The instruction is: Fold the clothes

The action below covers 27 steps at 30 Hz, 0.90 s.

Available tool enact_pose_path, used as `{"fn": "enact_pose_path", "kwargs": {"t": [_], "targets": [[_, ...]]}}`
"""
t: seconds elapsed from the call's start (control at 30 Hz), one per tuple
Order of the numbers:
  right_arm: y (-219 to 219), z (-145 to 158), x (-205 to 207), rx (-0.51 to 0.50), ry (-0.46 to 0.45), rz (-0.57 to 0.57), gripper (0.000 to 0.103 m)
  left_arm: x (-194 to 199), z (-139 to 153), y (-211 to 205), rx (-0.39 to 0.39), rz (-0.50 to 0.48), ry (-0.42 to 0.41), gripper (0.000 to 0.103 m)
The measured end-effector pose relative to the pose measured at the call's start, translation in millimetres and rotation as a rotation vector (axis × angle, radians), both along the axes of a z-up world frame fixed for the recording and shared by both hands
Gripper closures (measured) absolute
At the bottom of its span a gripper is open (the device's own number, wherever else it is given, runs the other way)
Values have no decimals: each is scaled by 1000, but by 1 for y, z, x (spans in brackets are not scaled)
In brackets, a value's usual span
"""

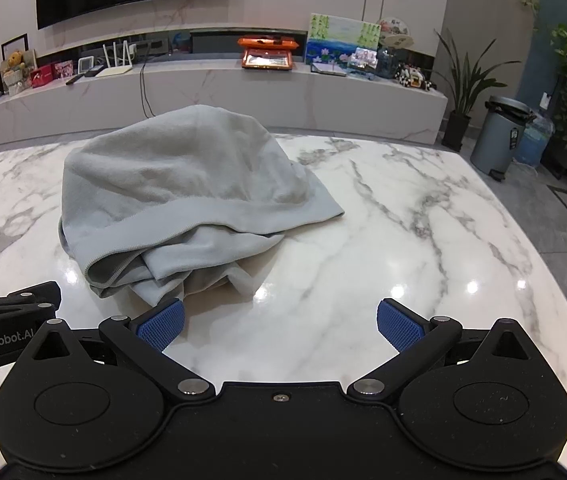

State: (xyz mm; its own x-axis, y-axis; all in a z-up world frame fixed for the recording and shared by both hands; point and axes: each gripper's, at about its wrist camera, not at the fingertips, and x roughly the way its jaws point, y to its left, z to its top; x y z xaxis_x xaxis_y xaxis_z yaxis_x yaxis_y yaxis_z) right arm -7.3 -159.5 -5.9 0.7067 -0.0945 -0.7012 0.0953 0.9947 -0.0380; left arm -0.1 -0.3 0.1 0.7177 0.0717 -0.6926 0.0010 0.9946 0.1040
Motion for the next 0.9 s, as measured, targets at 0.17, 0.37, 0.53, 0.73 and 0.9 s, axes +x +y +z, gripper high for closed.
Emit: {"fn": "enact_pose_path", "kwargs": {"t": [0.17, 0.37, 0.53, 0.73, 0.9], "targets": [[1, 0, 0, 0, 6, 0, 1, 0, 1, -2, 3, 0, 2, 8], [0, -1, 0, -1, 7, -1, 1, 0, 1, -2, -2, -1, 7, 8], [1, -2, 1, -2, 9, 0, 1, 1, 1, -3, -9, -1, 10, 8], [-7, -1, 0, 3, 11, 0, 1, 0, 1, -2, -11, 1, 12, 8], [0, -3, 1, -2, 13, 2, 1, 0, 1, -1, -7, -1, 14, 8]]}}
